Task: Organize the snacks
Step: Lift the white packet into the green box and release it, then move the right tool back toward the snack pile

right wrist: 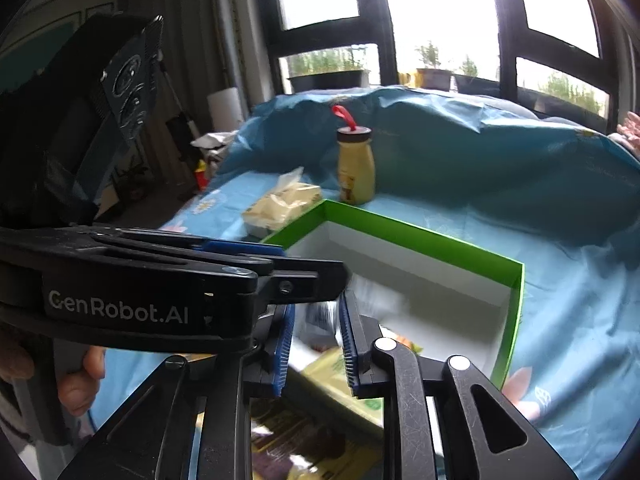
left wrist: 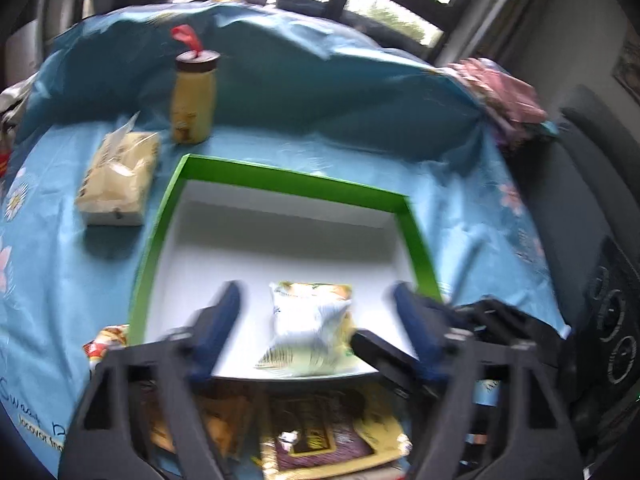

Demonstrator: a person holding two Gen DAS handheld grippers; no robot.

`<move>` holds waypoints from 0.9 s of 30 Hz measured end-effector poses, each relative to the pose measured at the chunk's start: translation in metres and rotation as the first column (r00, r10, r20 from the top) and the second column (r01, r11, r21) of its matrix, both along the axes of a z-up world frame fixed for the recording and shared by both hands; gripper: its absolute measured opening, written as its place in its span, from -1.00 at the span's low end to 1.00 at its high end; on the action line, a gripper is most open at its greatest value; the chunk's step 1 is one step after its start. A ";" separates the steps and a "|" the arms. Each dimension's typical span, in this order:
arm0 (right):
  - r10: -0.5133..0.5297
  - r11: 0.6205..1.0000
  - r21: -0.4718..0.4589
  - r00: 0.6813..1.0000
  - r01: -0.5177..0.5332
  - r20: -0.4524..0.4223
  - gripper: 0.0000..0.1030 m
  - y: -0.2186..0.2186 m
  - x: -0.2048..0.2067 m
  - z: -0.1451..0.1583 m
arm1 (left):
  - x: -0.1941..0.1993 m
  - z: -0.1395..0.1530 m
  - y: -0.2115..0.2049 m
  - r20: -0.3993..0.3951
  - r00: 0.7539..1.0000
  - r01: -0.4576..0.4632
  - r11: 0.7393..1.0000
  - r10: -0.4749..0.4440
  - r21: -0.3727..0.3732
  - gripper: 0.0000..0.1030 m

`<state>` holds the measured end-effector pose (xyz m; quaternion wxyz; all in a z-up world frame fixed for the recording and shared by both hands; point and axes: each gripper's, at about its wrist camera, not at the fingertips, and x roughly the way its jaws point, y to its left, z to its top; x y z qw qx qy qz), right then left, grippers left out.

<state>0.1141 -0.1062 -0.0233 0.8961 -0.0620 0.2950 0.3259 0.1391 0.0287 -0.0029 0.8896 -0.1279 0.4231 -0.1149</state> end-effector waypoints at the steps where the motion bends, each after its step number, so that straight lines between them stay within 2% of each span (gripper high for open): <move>1: -0.017 1.000 0.002 1.000 0.017 -0.007 -0.05 -0.002 0.002 -0.001 | 0.001 -0.002 0.005 -0.005 1.000 -0.017 1.000 0.017 -0.002 0.74; 2: -0.029 0.999 0.013 0.999 0.029 -0.017 0.04 -0.006 0.002 -0.003 | 0.000 -0.004 0.009 -0.011 1.000 -0.023 1.000 0.023 -0.004 0.75; 5: -0.047 0.998 0.027 0.998 0.048 -0.048 0.05 -0.018 0.002 -0.008 | -0.004 -0.009 0.018 -0.036 0.998 -0.048 0.999 0.048 -0.006 0.83; 10: -0.079 0.996 0.027 0.993 0.082 -0.091 0.05 -0.037 -0.005 -0.015 | -0.020 -0.013 0.025 -0.058 0.997 -0.060 0.998 0.060 -0.004 0.86; 13: -0.095 0.994 0.049 0.989 0.102 -0.116 0.05 -0.049 -0.014 -0.018 | -0.033 -0.015 0.029 -0.060 0.996 -0.064 0.998 0.063 -0.016 0.99; 27: -0.094 0.987 0.106 0.973 0.118 -0.212 0.06 -0.075 -0.050 -0.026 | -0.089 -0.027 0.036 -0.117 0.991 -0.080 0.995 0.072 -0.065 0.99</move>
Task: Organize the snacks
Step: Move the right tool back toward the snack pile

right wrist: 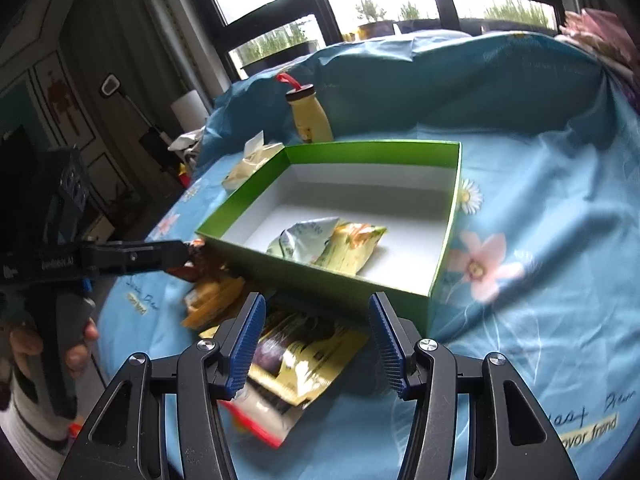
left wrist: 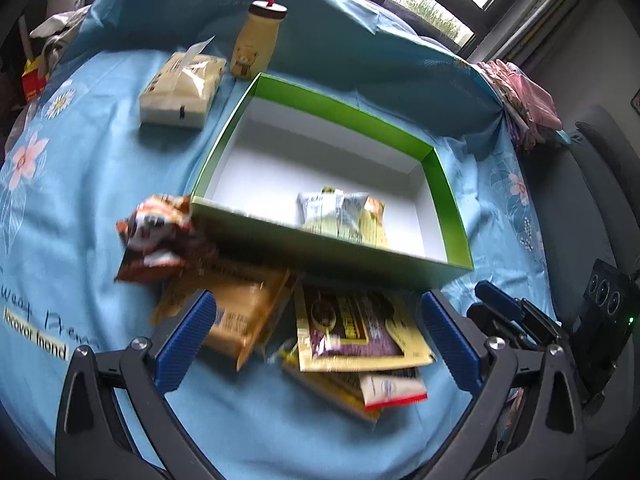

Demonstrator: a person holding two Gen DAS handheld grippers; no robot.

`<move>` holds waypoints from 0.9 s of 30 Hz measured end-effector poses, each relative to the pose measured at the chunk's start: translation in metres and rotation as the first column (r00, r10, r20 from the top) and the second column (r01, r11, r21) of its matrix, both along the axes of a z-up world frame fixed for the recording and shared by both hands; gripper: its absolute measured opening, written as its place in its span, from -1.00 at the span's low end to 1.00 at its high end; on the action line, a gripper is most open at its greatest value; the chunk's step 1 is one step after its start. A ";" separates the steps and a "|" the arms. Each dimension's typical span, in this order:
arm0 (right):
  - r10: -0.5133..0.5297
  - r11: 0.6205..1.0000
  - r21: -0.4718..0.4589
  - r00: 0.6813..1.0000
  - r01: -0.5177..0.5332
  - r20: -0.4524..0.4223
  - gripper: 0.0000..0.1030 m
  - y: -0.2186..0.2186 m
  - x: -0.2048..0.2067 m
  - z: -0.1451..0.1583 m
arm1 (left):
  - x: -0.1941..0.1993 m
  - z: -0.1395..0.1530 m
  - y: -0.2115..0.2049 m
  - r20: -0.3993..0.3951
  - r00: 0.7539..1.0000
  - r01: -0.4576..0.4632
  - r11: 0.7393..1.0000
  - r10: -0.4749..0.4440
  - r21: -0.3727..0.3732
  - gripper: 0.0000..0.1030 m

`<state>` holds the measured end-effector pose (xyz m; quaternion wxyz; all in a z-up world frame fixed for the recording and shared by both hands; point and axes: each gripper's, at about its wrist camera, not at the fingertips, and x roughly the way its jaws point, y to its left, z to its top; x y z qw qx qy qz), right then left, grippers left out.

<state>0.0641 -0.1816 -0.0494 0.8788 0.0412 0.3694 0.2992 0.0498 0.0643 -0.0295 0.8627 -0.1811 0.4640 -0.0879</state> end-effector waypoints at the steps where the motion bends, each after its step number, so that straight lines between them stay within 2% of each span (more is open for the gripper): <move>1: -0.001 1.000 0.001 1.000 0.001 -0.002 0.06 -0.001 -0.001 -0.001 | -0.003 -0.001 0.000 -0.003 1.000 -0.003 1.000 0.003 -0.001 0.99; 8: -0.006 1.000 0.004 1.000 0.006 -0.027 0.06 -0.005 -0.013 -0.007 | -0.021 -0.009 -0.003 -0.030 0.999 -0.027 0.999 0.028 0.042 0.99; 10: -0.003 1.000 0.007 1.000 0.003 -0.030 0.06 -0.006 -0.018 -0.008 | -0.028 -0.008 -0.006 -0.021 0.999 -0.038 0.996 0.040 0.082 0.99; 13: 0.000 1.000 0.009 0.999 0.000 -0.033 0.06 -0.006 -0.023 -0.008 | -0.036 -0.007 -0.009 -0.011 0.999 -0.037 0.994 0.038 0.101 0.99; 20: 0.017 1.000 0.011 0.999 -0.017 -0.051 0.06 -0.005 -0.033 -0.012 | -0.048 -0.006 -0.016 -0.004 0.999 -0.036 0.991 0.036 0.127 0.99; 27: 0.023 1.000 0.007 0.998 -0.023 -0.063 0.06 -0.003 -0.037 -0.014 | -0.055 -0.008 -0.018 -0.014 0.999 -0.030 0.992 0.032 0.123 0.99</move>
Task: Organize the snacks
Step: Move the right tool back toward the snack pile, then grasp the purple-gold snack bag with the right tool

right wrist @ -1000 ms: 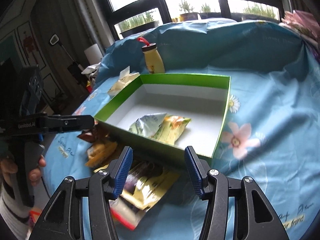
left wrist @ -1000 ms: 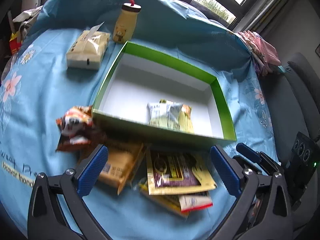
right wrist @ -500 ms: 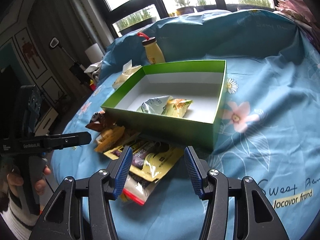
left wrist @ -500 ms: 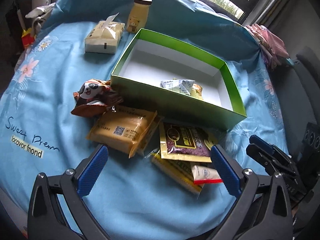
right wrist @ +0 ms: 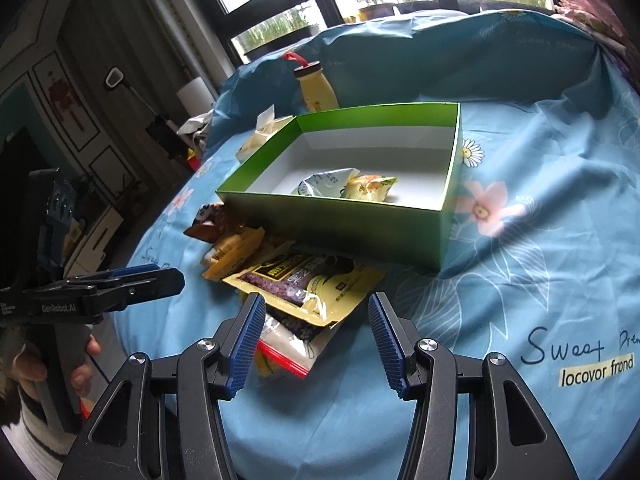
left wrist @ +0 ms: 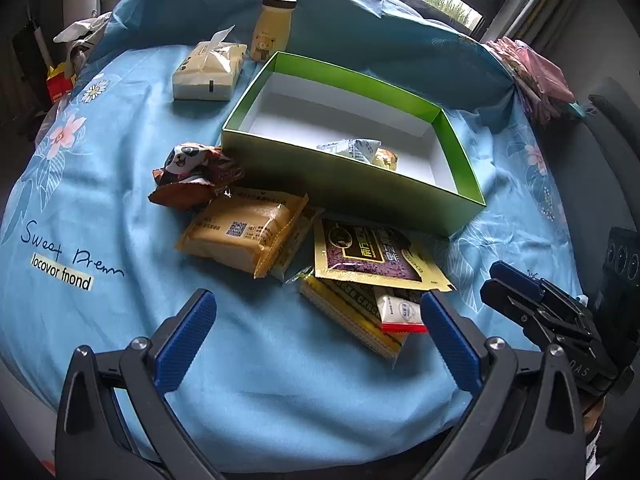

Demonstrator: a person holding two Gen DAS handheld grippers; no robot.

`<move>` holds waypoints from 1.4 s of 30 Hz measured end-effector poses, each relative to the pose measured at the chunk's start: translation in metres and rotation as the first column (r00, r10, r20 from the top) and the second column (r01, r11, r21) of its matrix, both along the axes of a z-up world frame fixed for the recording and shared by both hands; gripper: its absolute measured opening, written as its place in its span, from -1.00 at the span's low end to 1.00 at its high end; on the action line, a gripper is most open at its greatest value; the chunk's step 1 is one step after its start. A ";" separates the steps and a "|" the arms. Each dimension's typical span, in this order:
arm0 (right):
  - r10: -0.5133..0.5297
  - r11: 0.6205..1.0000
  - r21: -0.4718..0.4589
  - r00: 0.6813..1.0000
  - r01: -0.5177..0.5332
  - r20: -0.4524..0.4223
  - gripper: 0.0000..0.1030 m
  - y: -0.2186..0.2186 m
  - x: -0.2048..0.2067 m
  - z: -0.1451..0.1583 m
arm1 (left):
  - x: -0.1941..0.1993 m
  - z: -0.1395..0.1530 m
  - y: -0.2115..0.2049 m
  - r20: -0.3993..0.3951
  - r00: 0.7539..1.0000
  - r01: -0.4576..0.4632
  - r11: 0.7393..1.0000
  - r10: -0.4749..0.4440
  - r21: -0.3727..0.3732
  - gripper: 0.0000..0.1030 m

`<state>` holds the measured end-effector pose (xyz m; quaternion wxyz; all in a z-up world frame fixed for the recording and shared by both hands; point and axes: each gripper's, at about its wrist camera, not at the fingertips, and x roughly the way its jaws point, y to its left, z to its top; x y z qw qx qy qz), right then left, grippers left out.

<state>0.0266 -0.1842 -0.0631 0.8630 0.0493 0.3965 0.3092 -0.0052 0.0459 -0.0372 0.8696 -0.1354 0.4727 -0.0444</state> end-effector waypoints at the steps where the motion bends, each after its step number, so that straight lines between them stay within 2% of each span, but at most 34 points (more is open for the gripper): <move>1: 0.001 1.000 0.000 1.000 -0.001 -0.001 0.06 0.000 0.000 0.000 | 0.000 0.000 0.000 -0.001 1.000 0.000 1.000 0.000 -0.001 0.99; 16: 0.005 1.000 -0.001 0.999 -0.005 -0.032 0.06 0.005 0.004 -0.008 | 0.003 -0.010 -0.001 -0.031 0.999 0.013 1.000 -0.014 -0.020 0.99; 24: -0.005 0.998 0.057 0.994 0.011 -0.111 0.06 0.001 0.016 -0.021 | 0.015 -0.026 0.010 -0.100 0.995 -0.001 0.983 -0.018 -0.181 0.99; 29: -0.017 0.993 0.108 0.985 0.036 -0.169 0.06 -0.006 0.025 -0.031 | 0.021 -0.033 0.017 -0.126 0.992 -0.018 0.953 -0.021 -0.304 0.99; 36: -0.018 0.980 0.188 0.969 0.066 -0.247 0.06 -0.011 0.038 -0.045 | 0.032 -0.035 0.014 -0.137 0.989 -0.008 0.917 -0.051 -0.399 0.97; 40: -0.015 0.971 0.224 0.957 0.083 -0.289 0.06 -0.011 0.048 -0.054 | 0.041 -0.040 0.012 -0.153 0.986 -0.002 0.910 -0.068 -0.416 0.96; 42: -0.012 0.966 0.240 0.950 0.091 -0.311 0.06 -0.010 0.053 -0.058 | 0.044 -0.042 0.012 -0.156 0.985 0.000 0.906 -0.073 -0.423 0.86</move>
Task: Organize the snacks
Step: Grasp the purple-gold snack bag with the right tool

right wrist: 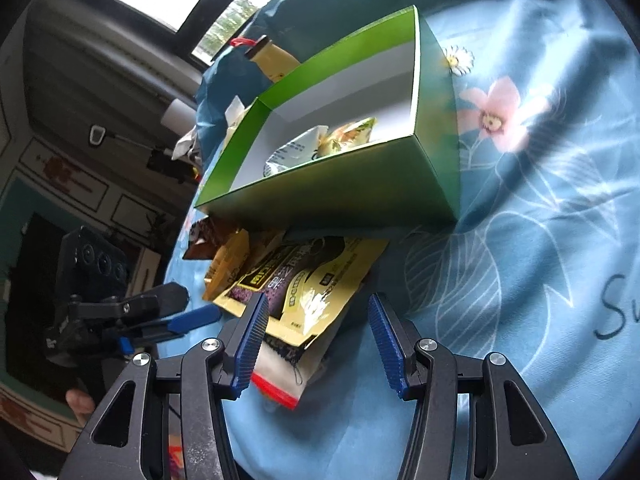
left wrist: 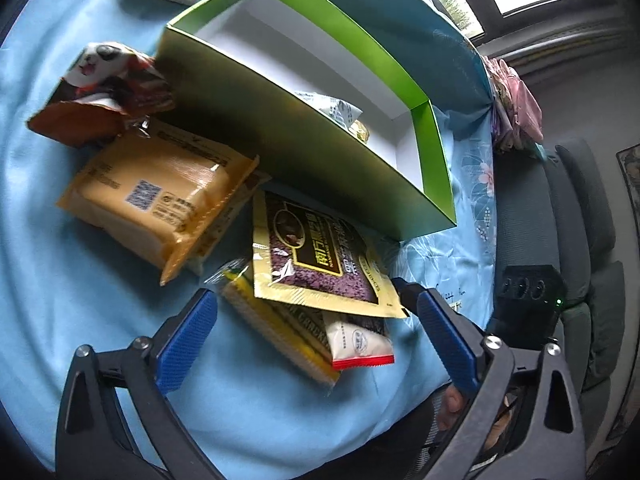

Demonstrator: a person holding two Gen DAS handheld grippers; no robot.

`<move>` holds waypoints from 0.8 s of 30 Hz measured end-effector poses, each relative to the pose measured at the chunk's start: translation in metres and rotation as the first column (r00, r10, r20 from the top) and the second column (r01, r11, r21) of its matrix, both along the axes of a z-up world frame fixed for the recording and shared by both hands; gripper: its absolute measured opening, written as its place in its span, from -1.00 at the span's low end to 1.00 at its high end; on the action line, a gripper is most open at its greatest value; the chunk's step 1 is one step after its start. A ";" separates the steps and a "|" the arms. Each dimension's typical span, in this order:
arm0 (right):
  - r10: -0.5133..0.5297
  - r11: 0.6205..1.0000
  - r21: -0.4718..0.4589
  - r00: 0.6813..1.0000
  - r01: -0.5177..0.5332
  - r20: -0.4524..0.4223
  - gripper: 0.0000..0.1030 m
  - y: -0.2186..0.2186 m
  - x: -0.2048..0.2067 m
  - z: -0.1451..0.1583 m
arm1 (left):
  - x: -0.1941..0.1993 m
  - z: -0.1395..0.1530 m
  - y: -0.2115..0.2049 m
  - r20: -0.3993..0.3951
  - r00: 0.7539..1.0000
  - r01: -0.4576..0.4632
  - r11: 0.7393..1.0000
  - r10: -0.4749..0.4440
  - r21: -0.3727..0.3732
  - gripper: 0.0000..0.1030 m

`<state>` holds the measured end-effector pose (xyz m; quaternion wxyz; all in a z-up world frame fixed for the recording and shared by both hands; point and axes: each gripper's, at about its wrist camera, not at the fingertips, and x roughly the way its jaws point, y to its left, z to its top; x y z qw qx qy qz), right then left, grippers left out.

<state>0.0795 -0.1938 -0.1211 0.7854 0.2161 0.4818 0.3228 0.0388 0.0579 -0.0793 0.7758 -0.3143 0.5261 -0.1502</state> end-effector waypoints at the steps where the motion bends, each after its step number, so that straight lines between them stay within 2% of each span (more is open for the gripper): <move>1: 0.000 1.000 0.009 1.000 0.000 -0.005 0.06 0.000 0.002 -0.001 | 0.001 -0.001 0.000 -0.003 1.000 0.001 1.000 -0.001 0.003 0.84; 3: -0.004 1.000 0.017 1.000 0.004 -0.008 0.06 0.001 0.006 -0.003 | 0.004 -0.003 0.000 -0.007 1.000 -0.002 1.000 0.002 0.000 0.70; 7: -0.006 1.000 0.022 1.000 0.007 -0.013 0.05 0.006 0.014 -0.006 | 0.008 -0.005 0.004 -0.014 1.000 -0.024 1.000 0.024 -0.011 0.65; 9: 0.001 1.000 0.015 1.000 -0.001 -0.007 -0.04 0.009 0.016 -0.006 | 0.008 -0.006 0.008 -0.019 0.999 -0.039 0.999 0.039 -0.007 0.46; 10: -0.004 1.000 0.000 1.000 0.004 0.005 -0.10 0.011 0.016 -0.005 | 0.007 -0.005 0.009 -0.021 0.999 -0.045 0.999 0.045 -0.003 0.43; 13: -0.007 1.000 -0.022 0.999 0.008 0.041 -0.36 0.012 0.017 0.000 | 0.005 -0.003 0.011 -0.009 0.999 -0.039 0.999 0.039 0.003 0.23; 14: 0.002 1.000 -0.028 0.999 -0.001 0.049 -0.37 0.013 0.017 0.001 | 0.005 -0.003 0.011 -0.011 0.999 -0.039 0.999 0.039 -0.001 0.15; 16: 0.006 0.999 -0.050 0.998 -0.004 0.059 -0.37 0.015 0.018 0.003 | 0.006 -0.001 0.012 -0.010 0.999 -0.040 0.999 0.040 -0.001 0.15; 19: 0.013 1.000 -0.027 0.998 -0.012 0.057 -0.37 0.015 0.019 0.003 | 0.007 0.000 0.011 -0.003 0.999 -0.038 0.999 0.038 0.006 0.15; 24: 0.009 0.999 0.036 1.000 -0.008 -0.011 -0.37 0.012 0.026 -0.009 | 0.013 -0.004 0.011 -0.021 0.999 -0.033 0.999 0.032 -0.026 0.15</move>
